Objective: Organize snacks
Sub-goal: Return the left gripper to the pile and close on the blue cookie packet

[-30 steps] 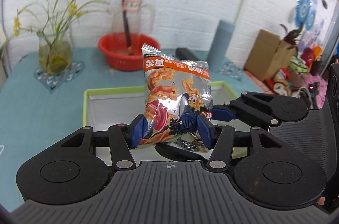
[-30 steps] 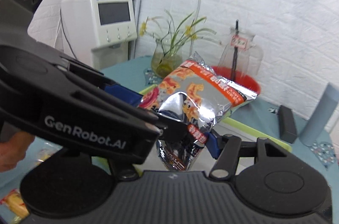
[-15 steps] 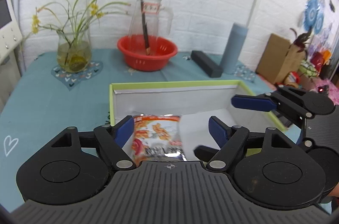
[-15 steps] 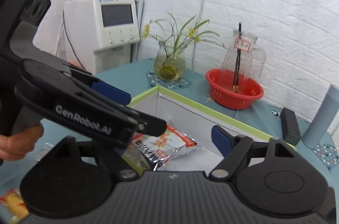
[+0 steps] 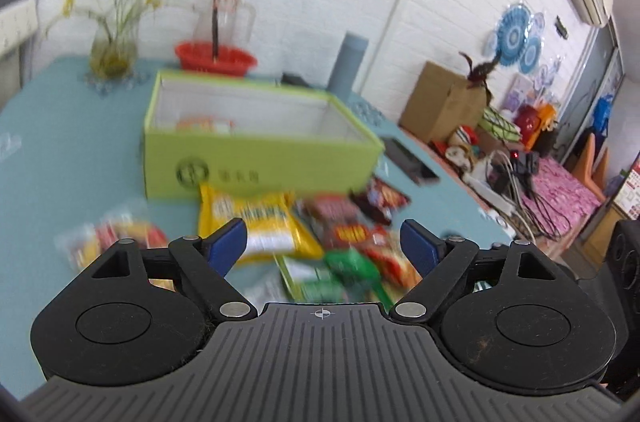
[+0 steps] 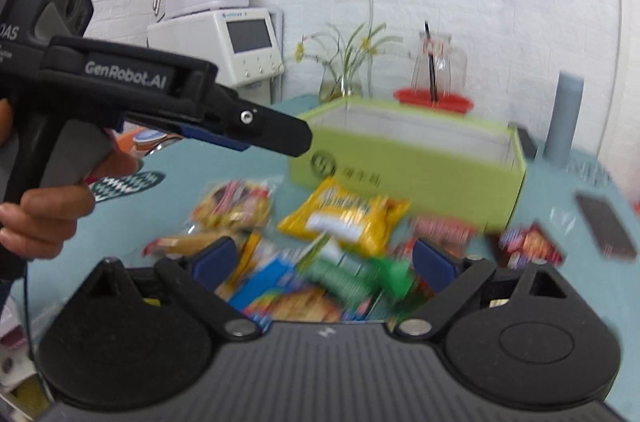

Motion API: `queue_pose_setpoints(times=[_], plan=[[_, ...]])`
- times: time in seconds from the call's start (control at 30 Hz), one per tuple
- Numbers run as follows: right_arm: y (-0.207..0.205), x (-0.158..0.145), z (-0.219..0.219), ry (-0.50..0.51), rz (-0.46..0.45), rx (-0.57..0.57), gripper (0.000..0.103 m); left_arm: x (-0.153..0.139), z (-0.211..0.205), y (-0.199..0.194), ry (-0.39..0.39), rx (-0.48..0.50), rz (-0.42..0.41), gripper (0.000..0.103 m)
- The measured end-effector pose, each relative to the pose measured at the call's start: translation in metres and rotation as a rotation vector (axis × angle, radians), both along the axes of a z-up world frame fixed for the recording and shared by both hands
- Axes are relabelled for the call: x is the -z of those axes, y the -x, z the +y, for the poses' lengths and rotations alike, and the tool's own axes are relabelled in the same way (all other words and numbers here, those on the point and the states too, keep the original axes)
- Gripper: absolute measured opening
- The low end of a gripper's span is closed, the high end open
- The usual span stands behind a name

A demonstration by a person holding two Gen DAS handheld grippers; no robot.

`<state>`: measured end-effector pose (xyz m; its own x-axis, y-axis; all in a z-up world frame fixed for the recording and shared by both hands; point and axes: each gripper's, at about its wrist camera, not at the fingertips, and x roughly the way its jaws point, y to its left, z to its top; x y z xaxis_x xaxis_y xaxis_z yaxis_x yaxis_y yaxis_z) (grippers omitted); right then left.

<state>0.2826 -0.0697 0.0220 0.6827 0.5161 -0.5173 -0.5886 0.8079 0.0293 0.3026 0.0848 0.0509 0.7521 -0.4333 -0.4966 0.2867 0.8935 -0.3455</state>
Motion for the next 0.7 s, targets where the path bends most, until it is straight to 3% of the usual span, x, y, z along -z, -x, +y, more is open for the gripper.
queue_pose_setpoints(times=[0.2,0.37,0.4,0.5,0.63,0.7], plan=[[0.008,0.023,0.004,-0.063,0.101,0.005,0.094,0.04,-0.001,0.011,0.055,-0.009,0.155,0.063],[-0.01,0.036,0.014,-0.02,0.148,-0.009,0.094,0.051,0.002,0.004,0.096,-0.004,0.207,0.055],[-0.013,0.039,0.014,-0.018,0.157,-0.008,0.1,0.053,0.003,0.004,0.098,-0.005,0.214,0.054],[-0.016,0.044,0.015,-0.029,0.194,-0.01,0.102,0.057,0.003,0.003,0.088,-0.006,0.219,0.047],[-0.004,0.043,0.017,-0.024,0.205,-0.021,0.102,0.061,0.001,-0.003,0.086,0.019,0.235,0.022],[0.003,0.041,0.017,-0.043,0.219,-0.032,0.102,0.064,-0.002,-0.005,0.076,0.03,0.24,0.02]])
